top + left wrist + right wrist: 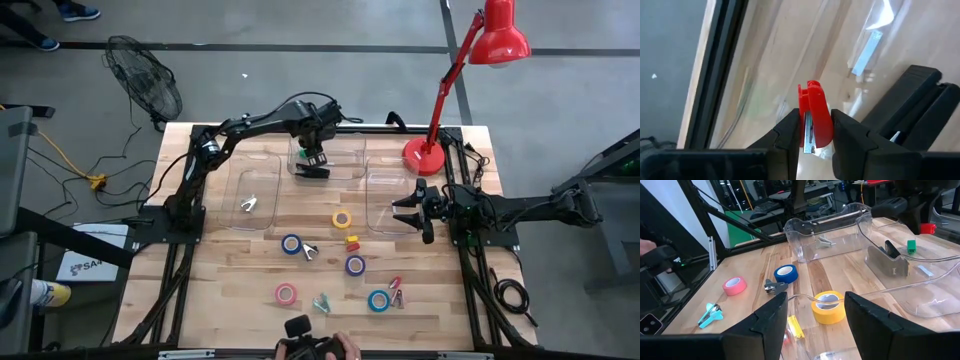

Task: Pick and place Stapler, Stapler remover, tape
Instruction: Put the top red stapler into the top transparent bin, then put the blue tape into the bottom right transparent bin

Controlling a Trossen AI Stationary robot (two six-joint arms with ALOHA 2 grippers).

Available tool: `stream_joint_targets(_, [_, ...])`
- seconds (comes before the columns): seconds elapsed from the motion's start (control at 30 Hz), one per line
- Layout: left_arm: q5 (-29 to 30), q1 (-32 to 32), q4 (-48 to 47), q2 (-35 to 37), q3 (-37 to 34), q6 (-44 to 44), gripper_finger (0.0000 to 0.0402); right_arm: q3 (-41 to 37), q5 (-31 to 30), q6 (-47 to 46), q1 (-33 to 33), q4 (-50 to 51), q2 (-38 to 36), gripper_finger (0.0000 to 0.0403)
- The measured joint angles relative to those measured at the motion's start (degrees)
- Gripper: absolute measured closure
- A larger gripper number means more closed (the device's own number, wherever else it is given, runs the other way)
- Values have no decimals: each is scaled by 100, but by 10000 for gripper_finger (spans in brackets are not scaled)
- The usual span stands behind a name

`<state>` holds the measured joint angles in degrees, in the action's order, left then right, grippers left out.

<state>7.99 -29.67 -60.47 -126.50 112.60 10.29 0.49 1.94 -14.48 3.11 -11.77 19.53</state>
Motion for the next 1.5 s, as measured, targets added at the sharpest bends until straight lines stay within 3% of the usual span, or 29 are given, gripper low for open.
stream_joint_targets(0.3, [-109,4,-5,0,0,148,296,-2,1,-1,0,-2,1,214])
stream_joint_targets(0.57, [-99,32,-97,0,0,148,207,0,1,-1,1,-1,0,214])
stream_joint_targets(0.73, [-72,91,-119,0,0,148,175,-1,1,-1,2,-1,0,214])
stream_joint_targets(1.5, [224,536,-650,487,7,29,173,-1,0,0,1,0,0,214])
